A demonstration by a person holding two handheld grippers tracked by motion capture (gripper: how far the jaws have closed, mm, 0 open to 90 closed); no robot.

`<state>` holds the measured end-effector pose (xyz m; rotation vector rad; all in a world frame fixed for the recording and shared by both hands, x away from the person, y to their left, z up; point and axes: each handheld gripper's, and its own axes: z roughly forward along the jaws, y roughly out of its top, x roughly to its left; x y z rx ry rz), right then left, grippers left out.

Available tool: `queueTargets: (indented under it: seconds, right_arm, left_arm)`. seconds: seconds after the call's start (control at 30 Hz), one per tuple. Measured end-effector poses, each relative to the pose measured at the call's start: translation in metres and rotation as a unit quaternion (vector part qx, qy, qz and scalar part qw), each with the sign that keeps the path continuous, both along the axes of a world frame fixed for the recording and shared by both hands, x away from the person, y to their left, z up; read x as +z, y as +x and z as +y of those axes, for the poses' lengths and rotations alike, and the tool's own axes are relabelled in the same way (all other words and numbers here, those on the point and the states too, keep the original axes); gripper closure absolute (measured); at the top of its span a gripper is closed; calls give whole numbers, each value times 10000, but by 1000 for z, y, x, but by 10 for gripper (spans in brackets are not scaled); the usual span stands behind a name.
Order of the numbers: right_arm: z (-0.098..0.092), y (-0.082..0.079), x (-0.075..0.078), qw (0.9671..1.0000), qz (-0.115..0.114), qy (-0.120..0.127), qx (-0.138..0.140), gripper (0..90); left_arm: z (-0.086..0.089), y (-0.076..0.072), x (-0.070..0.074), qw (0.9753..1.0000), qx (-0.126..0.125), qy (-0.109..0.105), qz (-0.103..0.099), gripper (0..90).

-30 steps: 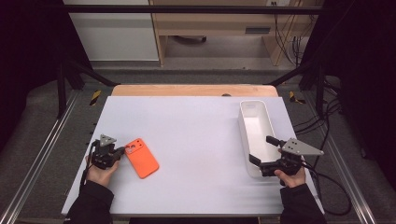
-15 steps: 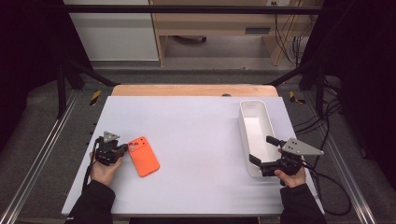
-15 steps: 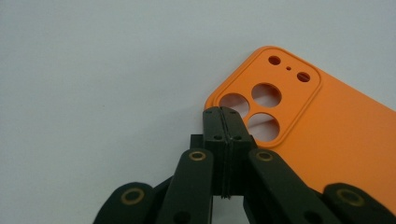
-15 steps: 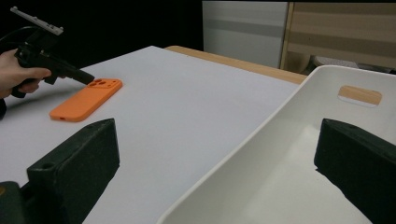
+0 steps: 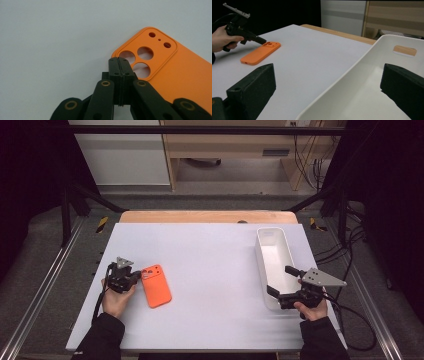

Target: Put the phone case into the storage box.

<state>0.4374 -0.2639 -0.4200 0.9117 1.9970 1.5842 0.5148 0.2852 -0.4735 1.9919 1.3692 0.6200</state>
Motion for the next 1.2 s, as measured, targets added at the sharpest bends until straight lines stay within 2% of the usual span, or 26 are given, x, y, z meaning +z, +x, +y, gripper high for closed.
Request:
queueTargets:
  seconds: [0.73, 1.2]
  right_arm:
    - [0, 0, 0, 10000, 1, -6, -2, 4]
    - [0, 0, -1, 10000, 11, -7, -7, 4]
  left_arm:
    - [-18, 16, 0, 9999, -117, 64, -26, 900]
    - [-41, 24, 0, 9993, -300, 191, -85, 900]
